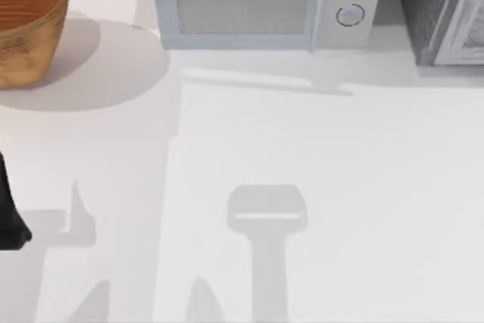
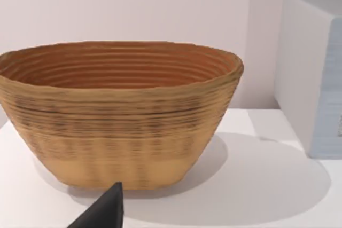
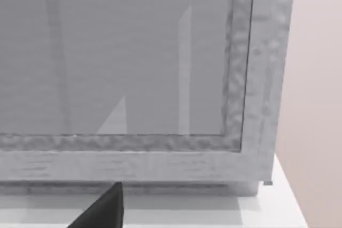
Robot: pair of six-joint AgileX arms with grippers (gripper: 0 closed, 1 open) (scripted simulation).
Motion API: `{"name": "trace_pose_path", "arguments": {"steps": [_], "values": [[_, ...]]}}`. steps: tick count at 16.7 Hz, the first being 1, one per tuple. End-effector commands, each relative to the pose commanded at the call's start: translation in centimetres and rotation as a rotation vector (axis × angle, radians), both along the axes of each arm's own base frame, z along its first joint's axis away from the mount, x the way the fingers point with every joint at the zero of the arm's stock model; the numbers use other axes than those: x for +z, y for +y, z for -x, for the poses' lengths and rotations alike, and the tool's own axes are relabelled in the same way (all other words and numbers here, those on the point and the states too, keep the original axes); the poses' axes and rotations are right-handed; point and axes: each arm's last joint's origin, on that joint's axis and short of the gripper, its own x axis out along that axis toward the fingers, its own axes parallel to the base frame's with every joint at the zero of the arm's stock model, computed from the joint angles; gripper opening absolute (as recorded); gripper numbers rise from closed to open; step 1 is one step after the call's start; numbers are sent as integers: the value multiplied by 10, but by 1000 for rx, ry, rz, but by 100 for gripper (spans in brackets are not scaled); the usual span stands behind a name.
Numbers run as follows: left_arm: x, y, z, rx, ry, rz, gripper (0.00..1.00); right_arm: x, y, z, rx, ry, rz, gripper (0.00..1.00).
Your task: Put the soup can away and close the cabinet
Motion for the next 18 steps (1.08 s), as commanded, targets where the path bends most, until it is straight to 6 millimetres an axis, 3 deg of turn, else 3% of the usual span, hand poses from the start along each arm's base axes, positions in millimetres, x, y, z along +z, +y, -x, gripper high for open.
{"name": "trace_pose_path", "arguments": {"steps": [6,10,14,18], "values": [[0,0,0,0,0,0,100,-2,-1,0,2,2,-4,100],[0,0,0,0,0,0,100,15,-18,-9,8,1,-5,100],[0,0,0,0,0,0,100,61,-53,-25,7,11,-22,100],[0,0,0,0,0,0,100,138,-77,-35,2,22,-42,100]]}}
